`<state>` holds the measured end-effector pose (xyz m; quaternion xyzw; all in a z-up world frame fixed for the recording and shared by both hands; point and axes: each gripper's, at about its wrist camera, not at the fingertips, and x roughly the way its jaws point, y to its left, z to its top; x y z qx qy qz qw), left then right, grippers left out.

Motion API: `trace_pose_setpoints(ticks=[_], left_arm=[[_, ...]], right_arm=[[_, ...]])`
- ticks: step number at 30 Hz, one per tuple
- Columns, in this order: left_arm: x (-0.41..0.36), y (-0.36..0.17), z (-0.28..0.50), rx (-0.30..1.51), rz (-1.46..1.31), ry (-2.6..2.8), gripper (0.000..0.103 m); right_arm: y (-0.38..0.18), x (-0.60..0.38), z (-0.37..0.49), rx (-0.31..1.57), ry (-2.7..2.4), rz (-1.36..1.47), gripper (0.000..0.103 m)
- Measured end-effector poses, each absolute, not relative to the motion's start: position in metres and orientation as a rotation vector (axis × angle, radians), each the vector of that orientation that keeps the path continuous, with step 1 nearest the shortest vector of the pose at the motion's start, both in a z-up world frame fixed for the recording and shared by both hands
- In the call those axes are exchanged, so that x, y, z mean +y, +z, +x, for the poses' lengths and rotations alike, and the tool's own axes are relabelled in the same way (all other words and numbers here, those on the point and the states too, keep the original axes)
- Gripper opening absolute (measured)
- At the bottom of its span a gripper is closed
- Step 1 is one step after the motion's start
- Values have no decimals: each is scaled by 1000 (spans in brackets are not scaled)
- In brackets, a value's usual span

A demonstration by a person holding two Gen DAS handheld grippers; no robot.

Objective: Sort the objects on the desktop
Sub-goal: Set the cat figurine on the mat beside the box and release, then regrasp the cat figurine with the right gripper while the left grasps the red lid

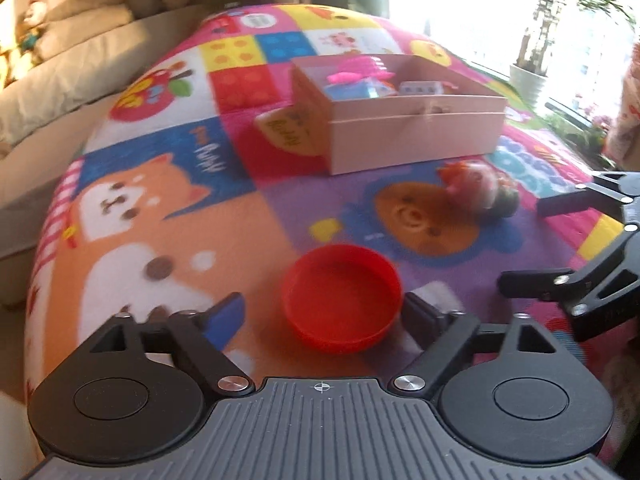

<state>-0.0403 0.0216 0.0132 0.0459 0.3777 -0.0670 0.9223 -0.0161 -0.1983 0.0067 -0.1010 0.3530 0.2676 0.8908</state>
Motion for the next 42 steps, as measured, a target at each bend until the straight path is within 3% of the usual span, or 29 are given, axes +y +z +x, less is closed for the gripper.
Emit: trace_pose_setpoints(ticks=[12, 18, 20, 23, 25, 29, 32, 34, 38, 42], left_arm=[[30, 5, -36, 758, 36, -91, 103], [30, 4, -37, 751, 40, -92, 103], [29, 4, -37, 753, 42, -93, 103], [28, 5, -36, 762, 43, -95, 103], [29, 8, -34, 770, 28, -106, 103], [22, 11, -28, 772, 37, -123, 103], [15, 11, -26, 774, 67, -113, 88], [12, 14, -27, 773, 70, -124, 72], [5, 27, -36, 741, 92, -144, 69], [-5, 79, -40, 584, 129, -200, 69]], right_arm=[[15, -199, -14, 764, 552, -186, 103], [30, -187, -6, 618, 502, -270, 102], [31, -180, 0, 603, 518, -294, 97], [28, -168, 9, 603, 515, -339, 78], [25, -165, 17, 647, 516, -333, 53], [24, -170, 19, 685, 523, -311, 47], [30, -177, 11, 689, 547, -307, 47], [35, -182, 4, 691, 563, -308, 47], [48, -197, -10, 713, 601, -280, 47], [88, -219, -26, 618, 591, -260, 46]])
